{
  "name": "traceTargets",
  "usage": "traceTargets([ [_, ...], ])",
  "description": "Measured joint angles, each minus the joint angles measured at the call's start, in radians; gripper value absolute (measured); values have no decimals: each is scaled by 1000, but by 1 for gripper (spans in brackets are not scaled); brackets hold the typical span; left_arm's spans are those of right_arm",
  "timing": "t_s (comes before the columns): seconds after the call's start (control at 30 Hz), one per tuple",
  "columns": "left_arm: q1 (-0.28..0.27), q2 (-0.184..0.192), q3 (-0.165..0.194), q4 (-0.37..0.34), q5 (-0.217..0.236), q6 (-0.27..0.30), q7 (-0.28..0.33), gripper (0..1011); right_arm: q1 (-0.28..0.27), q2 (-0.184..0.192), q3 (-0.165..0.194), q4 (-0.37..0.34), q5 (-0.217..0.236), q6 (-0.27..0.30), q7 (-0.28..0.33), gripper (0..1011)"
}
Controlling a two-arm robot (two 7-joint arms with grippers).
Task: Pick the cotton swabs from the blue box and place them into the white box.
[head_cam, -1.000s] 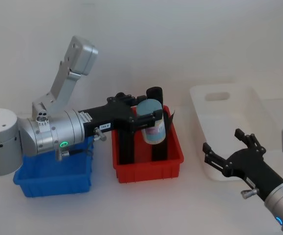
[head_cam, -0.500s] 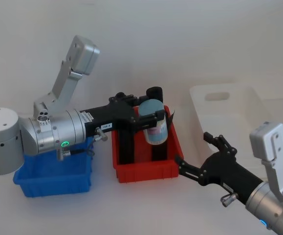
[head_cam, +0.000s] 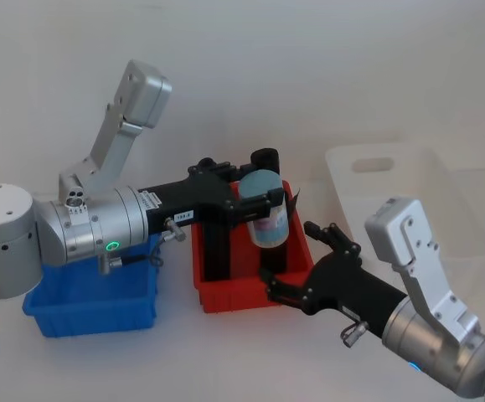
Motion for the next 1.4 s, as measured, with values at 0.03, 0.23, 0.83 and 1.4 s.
traceTargets([
  [0.03,0,0,0,0,0,0,0,670,8,-6,-3,5,-10,5,3,1002],
  [0.23,0,0,0,0,0,0,-1,669,32,-24,-12,19,-37,19,6,1002],
  [0.83,0,0,0,0,0,0,-1,669,86,-67,-24,67,-71,27,-24,1002],
  [1.4,0,0,0,0,0,0,-1,669,114,-95,-27,119,-39,2,-51,849],
])
